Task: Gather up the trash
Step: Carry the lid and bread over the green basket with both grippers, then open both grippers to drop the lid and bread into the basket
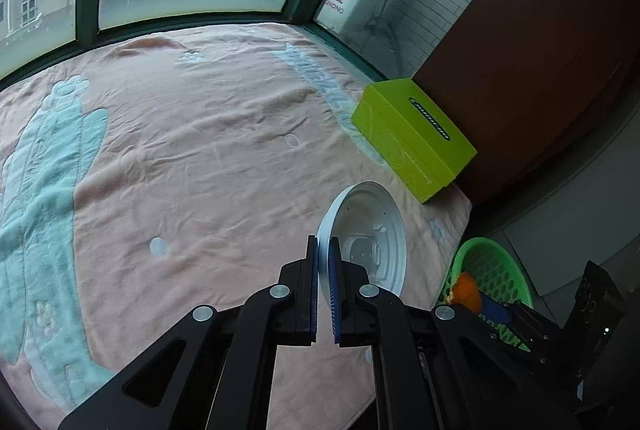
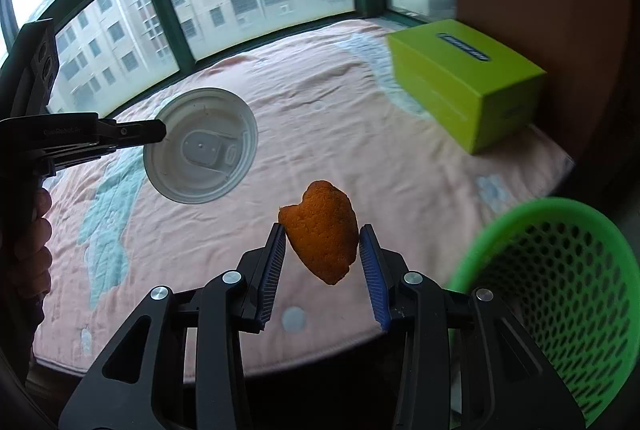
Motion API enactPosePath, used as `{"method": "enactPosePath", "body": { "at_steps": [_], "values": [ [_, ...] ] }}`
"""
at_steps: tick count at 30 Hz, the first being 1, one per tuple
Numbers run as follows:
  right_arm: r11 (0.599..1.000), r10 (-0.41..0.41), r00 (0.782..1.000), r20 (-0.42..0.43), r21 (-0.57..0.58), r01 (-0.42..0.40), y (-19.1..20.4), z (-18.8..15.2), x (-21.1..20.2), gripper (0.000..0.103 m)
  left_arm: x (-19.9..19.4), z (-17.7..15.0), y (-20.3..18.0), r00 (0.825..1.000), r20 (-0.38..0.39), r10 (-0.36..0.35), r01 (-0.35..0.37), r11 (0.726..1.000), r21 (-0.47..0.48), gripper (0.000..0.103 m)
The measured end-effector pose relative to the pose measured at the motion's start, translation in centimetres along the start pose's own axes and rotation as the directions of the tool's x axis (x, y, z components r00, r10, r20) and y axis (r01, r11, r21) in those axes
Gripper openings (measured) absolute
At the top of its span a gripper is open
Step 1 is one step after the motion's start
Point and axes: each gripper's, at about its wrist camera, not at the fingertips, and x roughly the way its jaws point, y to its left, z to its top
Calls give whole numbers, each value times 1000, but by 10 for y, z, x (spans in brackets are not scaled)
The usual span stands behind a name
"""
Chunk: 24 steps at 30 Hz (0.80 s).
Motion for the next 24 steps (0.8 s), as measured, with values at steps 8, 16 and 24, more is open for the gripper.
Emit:
{"method": "enactPosePath", "body": {
  "at_steps": [8, 16, 24],
  "values": [
    [988, -116, 993, 27, 109, 112, -60, -26, -43, 39, 12, -9, -58, 997, -33, -71, 73, 995, 72, 5],
    [955, -223, 974, 33, 210, 211, -118, -54, -76, 41, 28, -19, -114, 990, -72, -125, 134, 981, 139, 5],
    [918, -282, 959, 31, 300, 260, -161, -74, -98, 48, 41, -27, -161, 981, -108, -160, 178, 964, 196, 5]
  ]
}}
